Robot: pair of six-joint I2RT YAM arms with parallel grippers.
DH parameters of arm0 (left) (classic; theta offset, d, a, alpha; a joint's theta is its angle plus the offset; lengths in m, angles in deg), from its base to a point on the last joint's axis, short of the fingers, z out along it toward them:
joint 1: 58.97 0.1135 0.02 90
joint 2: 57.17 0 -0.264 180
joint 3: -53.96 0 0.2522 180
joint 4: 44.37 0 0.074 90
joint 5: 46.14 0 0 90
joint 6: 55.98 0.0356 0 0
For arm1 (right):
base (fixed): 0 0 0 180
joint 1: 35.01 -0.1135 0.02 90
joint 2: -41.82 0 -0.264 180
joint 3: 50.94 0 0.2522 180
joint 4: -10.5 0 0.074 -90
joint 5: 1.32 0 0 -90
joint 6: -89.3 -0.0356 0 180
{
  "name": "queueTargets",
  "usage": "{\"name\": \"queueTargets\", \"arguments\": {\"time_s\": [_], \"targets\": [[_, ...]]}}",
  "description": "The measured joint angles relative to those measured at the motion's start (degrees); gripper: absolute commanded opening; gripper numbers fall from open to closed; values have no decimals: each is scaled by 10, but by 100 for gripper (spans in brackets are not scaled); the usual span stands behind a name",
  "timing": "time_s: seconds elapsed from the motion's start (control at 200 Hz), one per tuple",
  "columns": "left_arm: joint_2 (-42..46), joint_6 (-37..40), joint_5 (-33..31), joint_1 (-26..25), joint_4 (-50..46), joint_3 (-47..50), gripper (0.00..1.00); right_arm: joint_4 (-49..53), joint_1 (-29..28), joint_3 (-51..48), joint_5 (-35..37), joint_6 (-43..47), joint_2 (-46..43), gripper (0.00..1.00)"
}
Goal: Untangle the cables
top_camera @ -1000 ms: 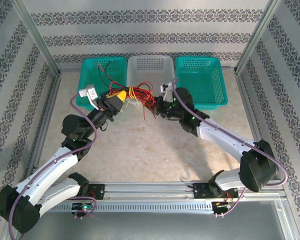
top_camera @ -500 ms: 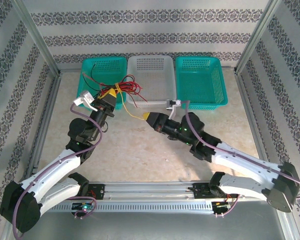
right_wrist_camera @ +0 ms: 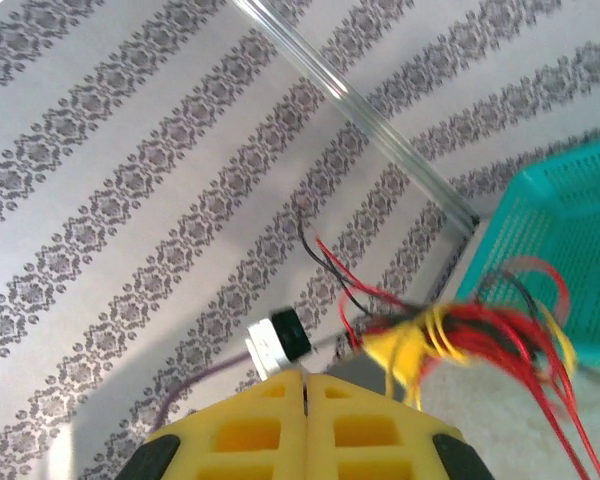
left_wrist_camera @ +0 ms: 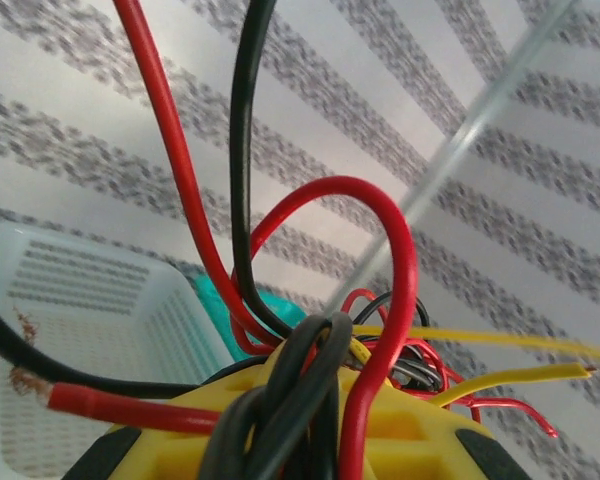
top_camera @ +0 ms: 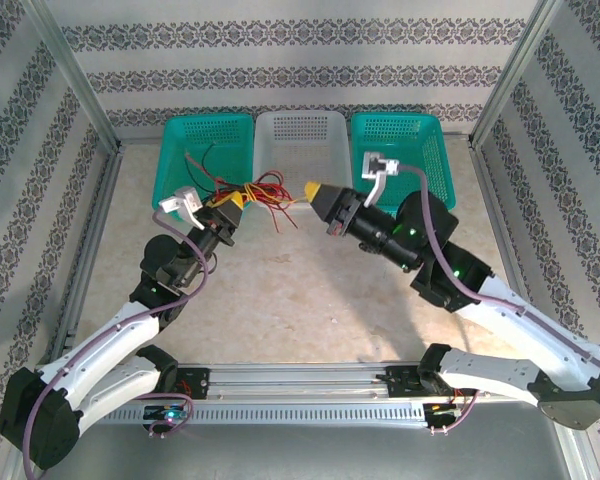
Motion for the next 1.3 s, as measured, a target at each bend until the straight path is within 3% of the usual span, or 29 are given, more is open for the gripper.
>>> {"name": "queueTargets", "arguments": {"time_s": [0.11, 0.33, 0.525, 0.64, 0.805, 0.959, 1.114, 1.214, 1.299], "targets": [[-12, -4, 95, 0, 1, -6, 0, 50, 43, 98, -19, 37, 45, 0], [-38, -47, 256, 0, 22, -31, 0, 127, 189, 260, -111, 53, 158, 0], [-69, -141, 347, 4, 99, -72, 0, 129, 271, 290, -178, 32, 250, 0], [-77, -188, 359, 4, 149, -89, 0, 116, 287, 272, -203, 9, 290, 0], [-52, -197, 300, 4, 167, -99, 0, 62, 263, 163, -219, -29, 299, 0], [21, -120, 174, 4, 106, -99, 0, -16, 206, 33, -219, -74, 289, 0], [27, -53, 87, 4, 79, -99, 0, -82, 144, -104, -205, -114, 234, 0], [23, -21, 30, 4, 50, -98, 0, -93, 150, -181, -189, -128, 167, 0], [29, 0, -16, 10, 19, -96, 0, -81, 193, -226, -180, -130, 97, 0]]}}
